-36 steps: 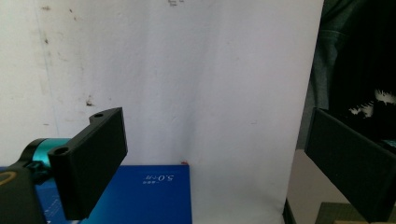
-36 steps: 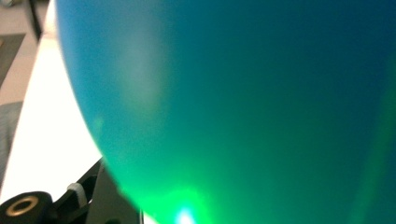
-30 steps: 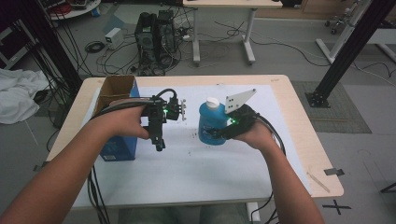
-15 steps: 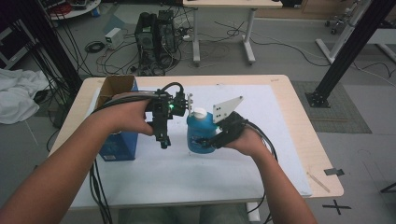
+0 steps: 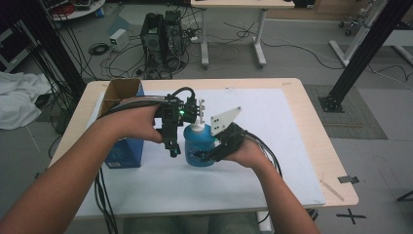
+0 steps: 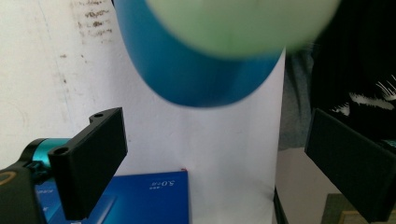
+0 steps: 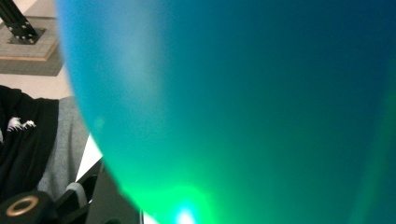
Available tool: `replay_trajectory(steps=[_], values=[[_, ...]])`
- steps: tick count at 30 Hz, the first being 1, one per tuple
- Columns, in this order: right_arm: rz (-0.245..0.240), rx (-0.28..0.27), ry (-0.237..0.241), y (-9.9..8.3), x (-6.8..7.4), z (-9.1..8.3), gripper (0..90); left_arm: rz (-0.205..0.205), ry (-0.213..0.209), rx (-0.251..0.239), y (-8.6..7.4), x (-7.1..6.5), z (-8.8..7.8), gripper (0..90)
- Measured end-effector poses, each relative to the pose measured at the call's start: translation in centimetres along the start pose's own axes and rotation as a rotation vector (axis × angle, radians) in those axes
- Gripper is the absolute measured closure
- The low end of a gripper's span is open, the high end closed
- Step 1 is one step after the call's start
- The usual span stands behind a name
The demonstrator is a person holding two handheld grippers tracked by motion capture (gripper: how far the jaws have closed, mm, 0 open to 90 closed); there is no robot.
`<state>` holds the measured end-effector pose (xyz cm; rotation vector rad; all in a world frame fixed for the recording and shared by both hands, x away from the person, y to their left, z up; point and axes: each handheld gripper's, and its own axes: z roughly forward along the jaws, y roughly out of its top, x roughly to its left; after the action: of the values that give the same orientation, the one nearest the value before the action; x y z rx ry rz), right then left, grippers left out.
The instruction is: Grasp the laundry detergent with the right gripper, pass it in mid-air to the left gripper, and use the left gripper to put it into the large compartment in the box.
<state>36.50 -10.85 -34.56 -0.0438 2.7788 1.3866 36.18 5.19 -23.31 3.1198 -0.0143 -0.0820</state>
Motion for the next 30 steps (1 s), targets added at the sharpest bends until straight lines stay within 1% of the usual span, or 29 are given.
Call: replay_trajectory(steps=[1, 3, 4, 6, 7, 8, 9, 10, 11, 13, 14, 15, 16, 17, 18, 19, 20, 21, 23, 24, 25, 26, 27, 30], values=[[-0.010, -0.003, 0.000, 0.0, 0.0, 0.3, 46.0, 0.003, -0.006, -0.007, 0.1, -0.1, 0.0, 5.6], [-0.006, -0.007, 0.008, 0.0, 0.1, 0.5, 46.0, 0.004, -0.001, -0.005, 0.2, -0.2, 0.0, 5.7], [-0.013, -0.007, 0.008, 0.2, 0.2, 1.0, 46.0, 0.011, 0.004, -0.003, 0.3, -0.3, 0.0, 5.7], [-0.014, -0.008, 0.018, 0.3, 0.3, 1.2, 46.0, 0.006, -0.005, 0.002, 0.4, -0.4, 0.1, 5.6], [-0.004, -0.008, 0.023, 0.4, 0.4, 1.4, 46.0, 0.012, 0.003, 0.000, 0.5, -0.4, 0.1, 5.7], [-0.019, -0.011, 0.019, 0.5, 0.4, 1.5, 46.0, 0.010, -0.008, 0.000, 0.6, -0.5, 0.2, 5.7], [-0.028, -0.018, 0.019, 0.7, 0.4, 1.7, 46.0, 0.016, 0.001, 0.004, 0.6, -0.5, 0.2, 5.7], [-0.036, -0.019, 0.017, 0.8, 0.4, 1.7, 46.1, 0.001, -0.005, -0.007, 0.7, -0.6, 0.3, 5.7], [-0.034, -0.024, 0.017, 0.9, 0.4, 1.8, 46.1, 0.016, 0.005, -0.003, 0.8, -0.6, 0.2, 5.7], [-0.042, -0.021, 0.017, 1.0, 0.5, 1.9, 46.1, 0.016, 0.002, -0.006, 0.8, -0.6, 0.3, 5.7], [-0.044, -0.028, 0.021, 1.1, 0.4, 2.0, 46.1, -0.005, -0.020, -0.004, 0.9, -0.8, 0.4, 5.7], [-0.043, -0.038, 0.028, 1.3, 0.5, 2.1, 46.2, 0.012, 0.024, -0.008, 0.9, -0.7, 0.3, 5.6], [-0.059, -0.054, 0.021, 1.3, 0.4, 2.3, 46.2, 0.017, 0.012, -0.003, 1.0, -0.8, 0.3, 5.7], [-0.058, -0.043, 0.022, 1.4, 0.4, 2.3, 46.2, -0.011, 0.008, -0.002, 1.0, -1.0, 0.3, 5.7], [-0.079, -0.031, 0.006, 1.5, 0.3, 2.4, 46.2, 0.017, 0.007, -0.010, 1.1, -0.8, 0.4, 5.7], [-0.018, -0.027, 0.035, 1.5, 0.8, 2.4, 46.2, 0.013, 0.006, -0.006, 1.1, -0.9, 0.3, 5.6], [0.006, -0.018, 0.046, 1.5, 1.0, 2.4, 46.2, 0.020, 0.012, -0.008, 1.2, -0.9, 0.4, 5.7], [0.026, -0.028, 0.048, 1.5, 1.1, 2.7, 46.2, 0.019, 0.013, -0.011, 1.2, -0.9, 0.4, 5.7], [0.027, -0.021, 0.054, 1.5, 1.2, 2.7, 46.2, 0.018, 0.012, -0.007, 1.3, -0.9, 0.5, 5.7], [0.025, -0.024, 0.051, 1.6, 1.2, 2.8, 46.2, 0.042, 0.007, 0.017, 1.4, -0.7, 0.4, 5.7], [0.016, -0.028, 0.048, 1.6, 1.2, 2.8, 46.2, 0.012, 0.002, -0.003, 1.4, -0.9, 0.7, 5.7], [0.014, -0.029, 0.048, 1.6, 1.2, 2.8, 46.2, 0.023, 0.009, 0.003, 1.5, -0.8, 0.7, 5.7], [0.022, -0.026, 0.052, 1.7, 1.3, 2.8, 46.2, 0.025, 0.006, 0.006, 1.5, -0.8, 0.7, 5.7], [0.022, -0.031, 0.051, 1.8, 1.4, 2.7, 46.2, 0.002, -0.003, 0.003, 1.6, -1.0, 1.0, 5.7]])
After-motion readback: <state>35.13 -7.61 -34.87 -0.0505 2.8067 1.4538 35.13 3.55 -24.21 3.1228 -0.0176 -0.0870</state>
